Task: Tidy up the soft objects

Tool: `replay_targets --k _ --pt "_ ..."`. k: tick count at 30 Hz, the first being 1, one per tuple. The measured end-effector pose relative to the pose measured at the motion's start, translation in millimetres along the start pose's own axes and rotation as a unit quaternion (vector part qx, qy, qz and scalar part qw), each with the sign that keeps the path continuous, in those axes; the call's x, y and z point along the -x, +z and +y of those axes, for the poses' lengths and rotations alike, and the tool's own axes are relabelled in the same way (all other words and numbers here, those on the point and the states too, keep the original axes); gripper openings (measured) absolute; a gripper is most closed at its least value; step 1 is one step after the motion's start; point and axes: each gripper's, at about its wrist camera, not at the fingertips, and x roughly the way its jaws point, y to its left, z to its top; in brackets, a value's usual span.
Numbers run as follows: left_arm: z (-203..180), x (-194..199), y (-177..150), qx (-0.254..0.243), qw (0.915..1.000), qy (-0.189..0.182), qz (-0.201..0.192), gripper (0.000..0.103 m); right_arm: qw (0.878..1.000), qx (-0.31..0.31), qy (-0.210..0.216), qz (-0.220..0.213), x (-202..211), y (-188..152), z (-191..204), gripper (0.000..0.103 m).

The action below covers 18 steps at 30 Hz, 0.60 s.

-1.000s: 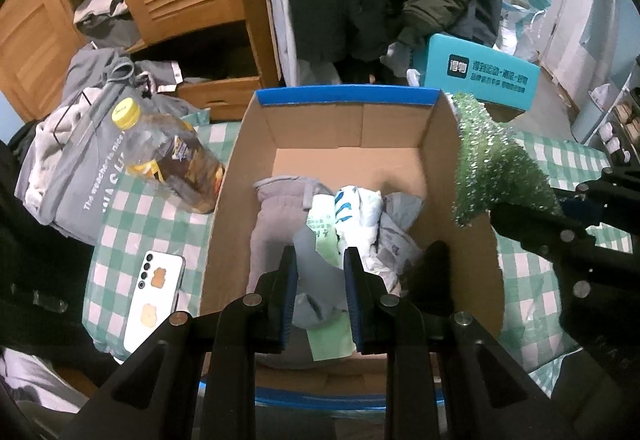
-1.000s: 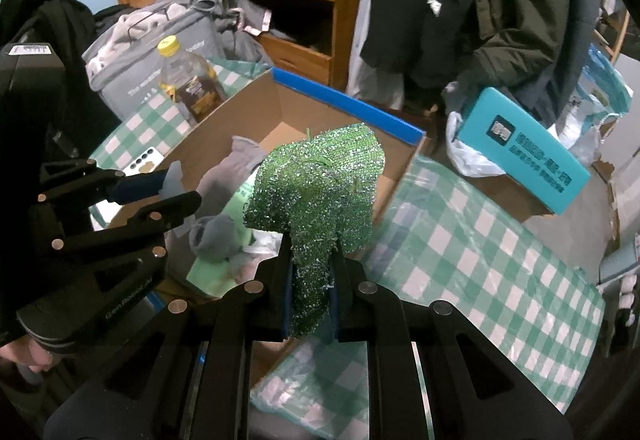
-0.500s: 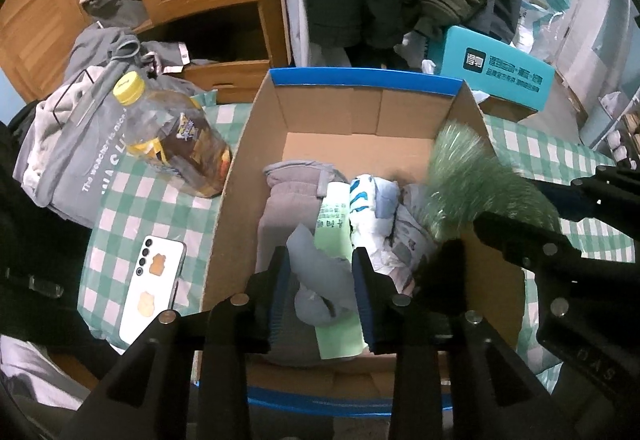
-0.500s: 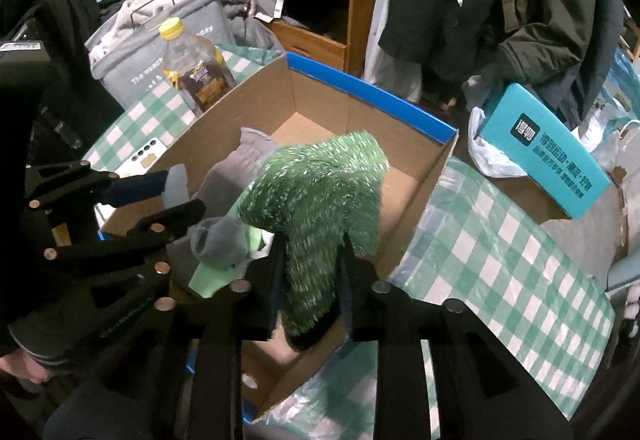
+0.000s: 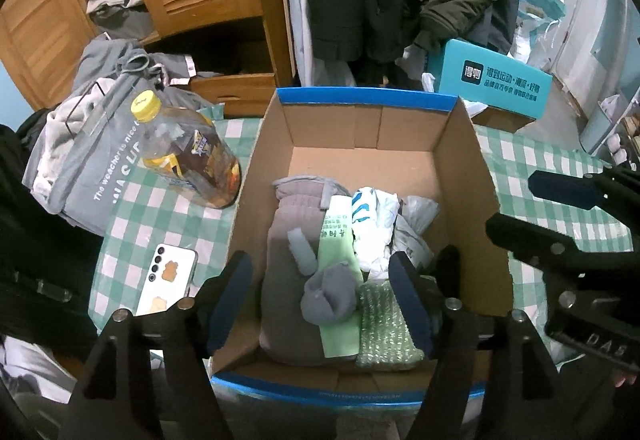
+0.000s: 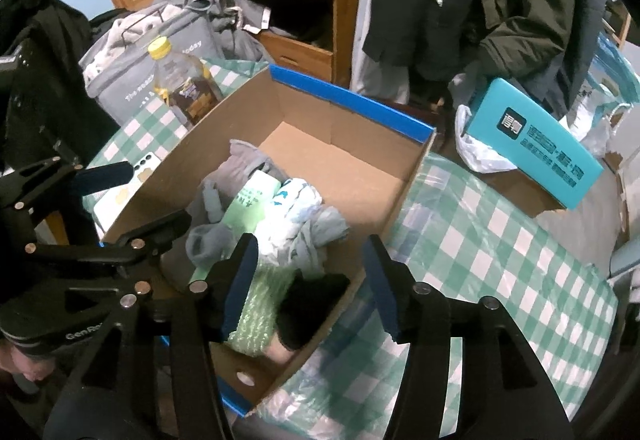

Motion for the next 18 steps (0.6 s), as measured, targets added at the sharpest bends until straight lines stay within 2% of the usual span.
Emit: replay_targets --k 5,13,16,18 --pt "0 8 0 -0.001 1.0000 0.000 -0.008 0.080 1.000 -0.013 -0.004 -0.009 11 -3 -5 0.057" --pt "-4 26 2 -0.011 0.9997 0.002 -0.024 0.082 0.999 -0.022 -0.012 -0.027 31 -6 -9 0.061" --pt "-6 34 3 -0.013 0.9993 0.000 -0.036 0.088 0.999 -0.028 -0.016 -0.035 40 -9 -12 0.062" --pt "-8 38 4 -0.015 0.9990 -0.002 -0.042 0.089 0.999 -0.032 -0.021 -0.038 46 -11 -15 0.063"
